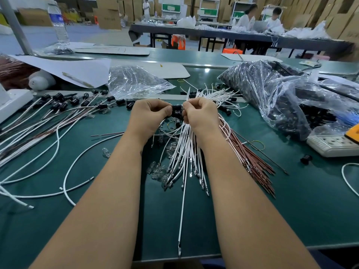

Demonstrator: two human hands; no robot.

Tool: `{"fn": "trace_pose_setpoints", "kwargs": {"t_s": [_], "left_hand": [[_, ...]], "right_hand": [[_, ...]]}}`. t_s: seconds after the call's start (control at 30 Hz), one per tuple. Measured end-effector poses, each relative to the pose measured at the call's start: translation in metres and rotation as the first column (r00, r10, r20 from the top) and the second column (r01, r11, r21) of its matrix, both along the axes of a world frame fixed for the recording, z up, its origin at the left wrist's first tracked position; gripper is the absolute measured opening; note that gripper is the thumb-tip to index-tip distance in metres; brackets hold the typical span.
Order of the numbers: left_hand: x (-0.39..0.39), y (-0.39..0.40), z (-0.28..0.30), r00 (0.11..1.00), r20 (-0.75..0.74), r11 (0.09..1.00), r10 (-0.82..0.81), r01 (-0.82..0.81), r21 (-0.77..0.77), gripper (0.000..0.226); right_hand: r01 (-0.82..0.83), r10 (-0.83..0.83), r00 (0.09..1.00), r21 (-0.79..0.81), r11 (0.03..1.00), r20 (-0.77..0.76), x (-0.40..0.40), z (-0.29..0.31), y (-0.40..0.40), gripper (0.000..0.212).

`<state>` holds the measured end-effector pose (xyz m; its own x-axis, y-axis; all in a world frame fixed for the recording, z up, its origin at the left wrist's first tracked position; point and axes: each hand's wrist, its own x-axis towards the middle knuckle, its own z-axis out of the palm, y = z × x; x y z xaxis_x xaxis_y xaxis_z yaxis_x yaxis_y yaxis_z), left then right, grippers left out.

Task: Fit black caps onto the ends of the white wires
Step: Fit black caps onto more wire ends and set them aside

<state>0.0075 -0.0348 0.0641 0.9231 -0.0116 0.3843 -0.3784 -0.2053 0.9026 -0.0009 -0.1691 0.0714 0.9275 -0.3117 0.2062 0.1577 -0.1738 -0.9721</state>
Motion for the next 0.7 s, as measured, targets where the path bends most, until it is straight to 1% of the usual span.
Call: {"fn": "trace_pose_setpoints", "kwargs": {"t_s": [0.1,0.23,0.37,0.53,0.6,0.7], "left_hand": [[0.0015,0.0002,-0.0031,1.0,-0.011,0.999,-0.002,0.002,0.035,0.004],[0.003,0.0022,-0.0044,0.999,-0.038,0.999,-0.018,0.017,-0.035,0.01],[0.0022,0.0014,-0.0043,0.998,-0.043,0.997,-0.04,0.037,-0.068,0.009],[0.0005,-0.0012,-0.0031,0.999,-0.046,1.0,0.024,-0.023,0.011,0.016],[-0.0004,-0.0028,-0.0026,0.998,-0.049,0.999,0.034,-0.033,0.036,0.018],[-0.0025,-0.0032,-0.0021,0.997,-0.066,0.998,0.034,-0.031,0.052,0.012]], "right_hand": [[-0.036,0.036,0.999,0.02,0.999,0.014,-0.0016,-0.0003,-0.0021,0.019],[-0.069,0.069,0.997,-0.005,0.998,0.029,-0.004,-0.0021,-0.0025,0.023],[-0.048,0.05,0.998,-0.047,0.998,0.048,-0.0047,-0.0051,-0.0012,0.025],[0.015,-0.006,0.996,-0.103,0.995,0.088,-0.0055,-0.0063,0.0027,0.024],[0.024,-0.015,0.996,-0.1,0.995,0.089,-0.0057,-0.0059,0.003,0.024],[0.015,-0.006,0.997,-0.113,0.994,0.082,-0.007,-0.0047,0.0023,0.024]]}}
